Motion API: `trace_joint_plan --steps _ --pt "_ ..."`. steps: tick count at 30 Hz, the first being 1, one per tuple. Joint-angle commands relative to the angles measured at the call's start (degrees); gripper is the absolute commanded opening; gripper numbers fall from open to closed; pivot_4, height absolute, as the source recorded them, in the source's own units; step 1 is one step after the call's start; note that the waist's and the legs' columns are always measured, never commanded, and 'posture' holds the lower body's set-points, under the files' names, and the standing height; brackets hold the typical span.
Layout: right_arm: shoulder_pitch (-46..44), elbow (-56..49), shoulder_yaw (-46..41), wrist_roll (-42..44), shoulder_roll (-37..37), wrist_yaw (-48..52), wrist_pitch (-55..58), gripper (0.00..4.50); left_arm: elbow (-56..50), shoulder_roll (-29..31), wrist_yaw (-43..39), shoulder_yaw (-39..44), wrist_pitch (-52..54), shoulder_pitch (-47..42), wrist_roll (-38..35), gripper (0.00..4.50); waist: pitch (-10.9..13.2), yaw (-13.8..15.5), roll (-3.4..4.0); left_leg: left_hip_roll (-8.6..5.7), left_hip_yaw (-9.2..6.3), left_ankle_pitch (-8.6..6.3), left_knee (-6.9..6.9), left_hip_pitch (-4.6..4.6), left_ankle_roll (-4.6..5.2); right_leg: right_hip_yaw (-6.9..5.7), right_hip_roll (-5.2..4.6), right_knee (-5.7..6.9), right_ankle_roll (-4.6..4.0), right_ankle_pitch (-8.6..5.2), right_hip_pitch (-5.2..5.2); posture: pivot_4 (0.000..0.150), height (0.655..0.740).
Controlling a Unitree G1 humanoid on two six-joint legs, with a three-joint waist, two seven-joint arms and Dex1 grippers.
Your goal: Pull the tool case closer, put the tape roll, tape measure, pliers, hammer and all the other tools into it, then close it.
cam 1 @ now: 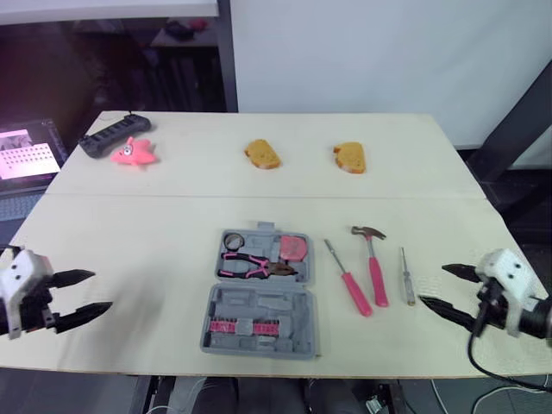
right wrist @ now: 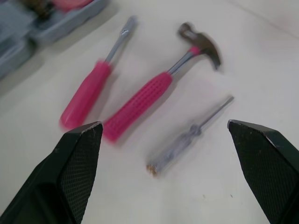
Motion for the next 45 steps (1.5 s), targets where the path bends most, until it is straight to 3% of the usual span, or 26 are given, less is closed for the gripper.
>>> trace_joint_plan --steps 1,9,20,23,24,25,30,37,45 --pt "-3.14 -7.67 5.33 -2.10 4.79 -13.49 11.25 4.50 -11.12 -1.36 1.70 -2.17 3.86 1.01 -3.35 4.47 -0.02 -0.02 -0.04 0.00 0.00 0.00 0.00 0.00 0.00 0.00 0.00 0.00 0.00 0.00 -0.01 0.150 0.7400" --pt "-11.72 -5.03 12.67 -10.80 17.79 -34.40 21.66 4.50 -24.49 -3.19 -0.36 -7.42 6.68 -0.93 -9.57 4.47 -0.03 -0.04 -0.02 -0.01 0.02 0.00 0.01 -0.02 -0.01 0.05 0.00 0.00 -0.01 0.01 -0.03 0.150 0.7400" --pt "-18.53 8.14 12.70 -12.49 21.09 -37.87 22.82 4.50 -27.61 -2.70 0.99 -11.44 7.77 -1.25 -8.73 4.47 -0.04 -0.17 0.04 -0.01 0.02 0.00 -0.01 -0.01 0.00 0.06 0.01 0.01 0.00 0.01 -0.05 0.150 0.7400" --pt "-18.28 9.76 12.79 -12.12 21.50 -37.35 22.94 3.64 -28.22 -2.48 1.37 -11.02 7.92 -0.48 -8.65 4.50 -0.05 -0.20 0.02 0.00 0.01 0.00 -0.01 0.00 0.01 0.06 0.01 0.01 0.01 0.01 -0.03 0.150 0.7400" --pt "-18.17 10.02 12.88 -12.09 21.56 -37.26 22.86 2.98 -28.42 -2.41 1.47 -10.87 7.95 -0.17 -8.66 4.50 -0.05 -0.20 0.02 0.00 0.02 0.00 0.01 0.02 0.01 0.06 0.01 0.00 0.01 0.01 0.00 0.150 0.7400" --pt "-18.23 10.13 12.64 -11.91 21.95 -37.45 22.94 2.66 -28.66 -2.31 1.55 -10.71 8.05 0.16 -8.73 4.50 -0.06 -0.15 0.00 -0.01 0.02 0.00 0.01 0.01 0.01 0.06 0.01 0.01 0.01 0.01 0.00 0.150 0.7400" --pt "-18.41 10.13 12.07 -11.62 23.15 -37.90 23.82 0.08 -29.48 -2.02 1.89 -10.40 8.22 1.30 -8.88 4.50 -0.10 -0.01 -0.07 -0.01 0.01 0.00 0.04 0.01 0.00 0.05 0.00 -0.01 0.01 0.01 0.04 0.150 0.7400" --pt "-17.29 6.28 9.92 -11.31 22.83 -37.76 26.35 0.02 -28.84 -1.59 2.31 -11.27 9.07 -0.26 -9.15 4.50 -0.11 0.16 -0.08 -0.01 0.01 0.00 0.03 0.01 0.00 0.05 0.00 -0.02 0.01 0.01 0.05 0.150 0.7400" --pt "-13.78 -17.25 4.31 -4.72 25.62 -34.89 33.46 0.02 -25.32 -1.30 1.28 -13.06 8.94 -3.49 -8.54 4.50 -0.04 -0.81 0.12 0.00 0.01 0.00 -0.06 0.01 0.01 0.05 0.02 0.02 0.01 0.02 -0.07 0.150 0.7400"
